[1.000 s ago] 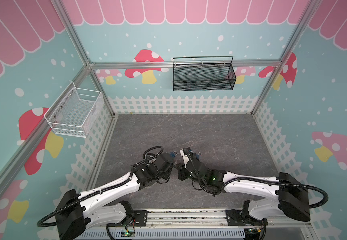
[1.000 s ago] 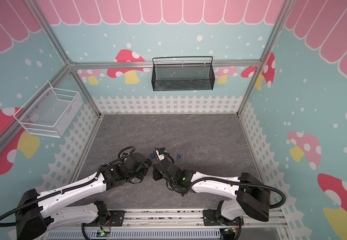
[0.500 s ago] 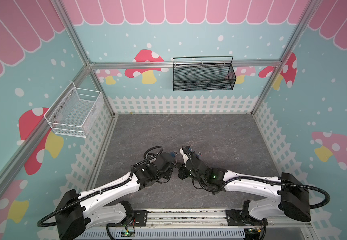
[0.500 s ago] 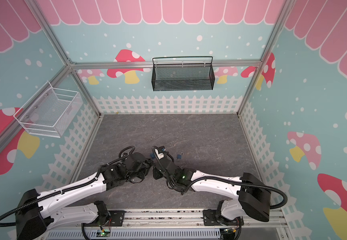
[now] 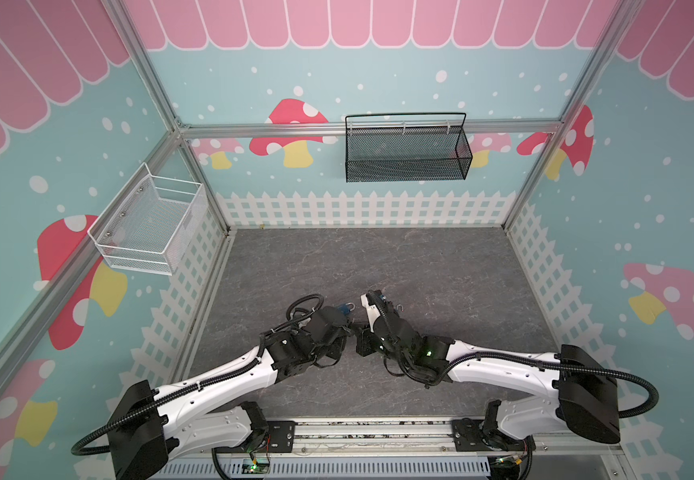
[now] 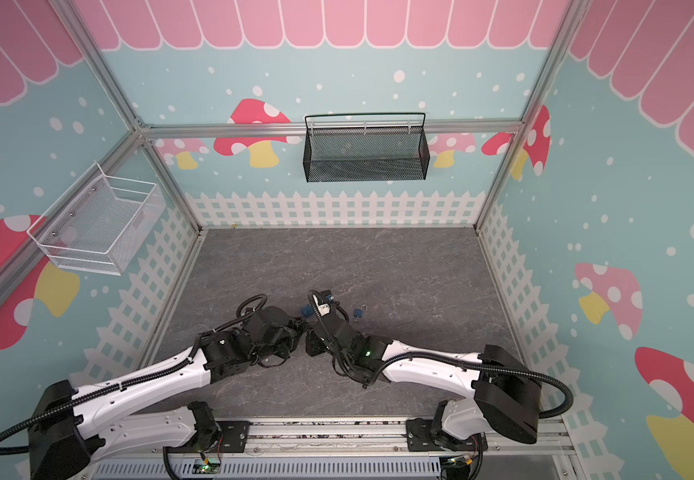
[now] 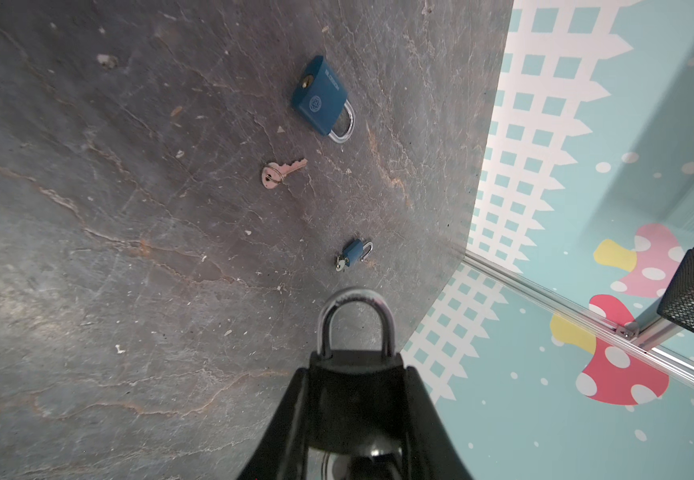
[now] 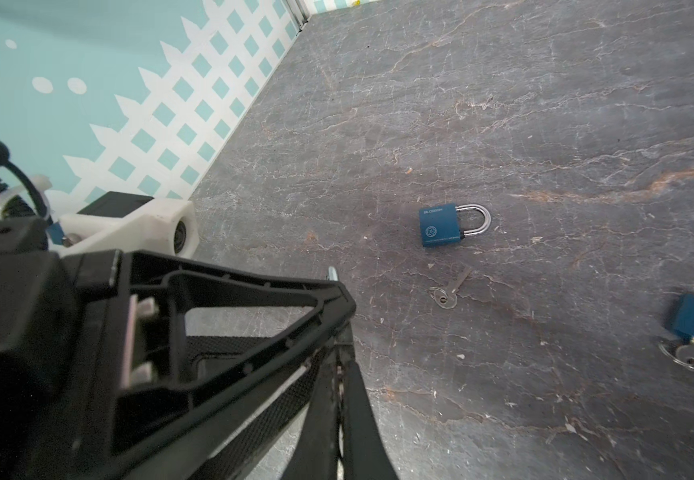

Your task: Unlock with the key

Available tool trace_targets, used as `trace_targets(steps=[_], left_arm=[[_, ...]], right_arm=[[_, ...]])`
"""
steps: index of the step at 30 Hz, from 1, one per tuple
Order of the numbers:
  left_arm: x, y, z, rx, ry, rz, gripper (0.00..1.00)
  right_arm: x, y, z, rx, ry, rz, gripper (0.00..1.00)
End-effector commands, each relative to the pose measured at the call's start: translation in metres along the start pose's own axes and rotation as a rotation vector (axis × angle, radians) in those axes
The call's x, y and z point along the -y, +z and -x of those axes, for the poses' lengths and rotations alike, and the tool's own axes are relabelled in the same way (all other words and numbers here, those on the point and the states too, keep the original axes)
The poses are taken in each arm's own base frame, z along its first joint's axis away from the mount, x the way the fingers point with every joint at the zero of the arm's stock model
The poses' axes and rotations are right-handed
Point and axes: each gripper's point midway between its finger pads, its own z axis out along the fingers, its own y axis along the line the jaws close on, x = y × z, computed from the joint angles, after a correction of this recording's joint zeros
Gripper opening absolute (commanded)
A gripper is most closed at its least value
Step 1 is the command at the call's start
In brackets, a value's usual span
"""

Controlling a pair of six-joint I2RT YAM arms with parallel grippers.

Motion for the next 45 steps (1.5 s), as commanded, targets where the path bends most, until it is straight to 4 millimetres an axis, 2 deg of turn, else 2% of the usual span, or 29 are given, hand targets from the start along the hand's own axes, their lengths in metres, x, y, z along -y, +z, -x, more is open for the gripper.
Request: trace_targets(steps=[1,7,14,17,21,26,35,41,45], left_arm=[[0.037,-0.018,-0.047,-0.218,-0.083,-0.146,0.00],[0.036,-0.021,-0.036,-0.161,-0.047,-0.138,0.00],[0.036,-0.026,-0.021,-0.087,0.003,-0.128,0.00],[0.038,-0.027,-0.018,-0.077,0.011,-0.137,0.00],[0.041,-0.028,-0.017,-0.068,0.030,-0.137,0.00],[0.039,-0.028,-0.015,-0.056,0.042,-0.128,0.00],[0.041,-0.031,-0.011,-0.037,0.053,-0.134,0.00],[0.045,-0.033,-0.010,-0.026,0.070,-0.137,0.00],[0.045,-0.032,-0.011,-0.027,0.075,-0.134,0.00]], right_arm=[[-0.057,-0.005,0.011,0.014,0.065,0.251,0.00],[-0.047,-0.015,0.022,0.044,0.040,0.188,0.00],[-0.042,-0.036,0.040,0.110,0.004,0.166,0.28],[-0.038,-0.040,0.038,0.101,0.018,0.171,0.41],[-0.033,-0.037,0.031,0.032,0.083,0.225,0.41],[-0.029,-0.043,0.042,0.028,0.092,0.253,0.41],[-0.021,-0.039,0.034,-0.045,0.095,0.218,0.33],[-0.014,-0.047,0.046,-0.006,0.070,0.176,0.47],[-0.015,-0.042,0.044,-0.029,0.066,0.177,0.45]])
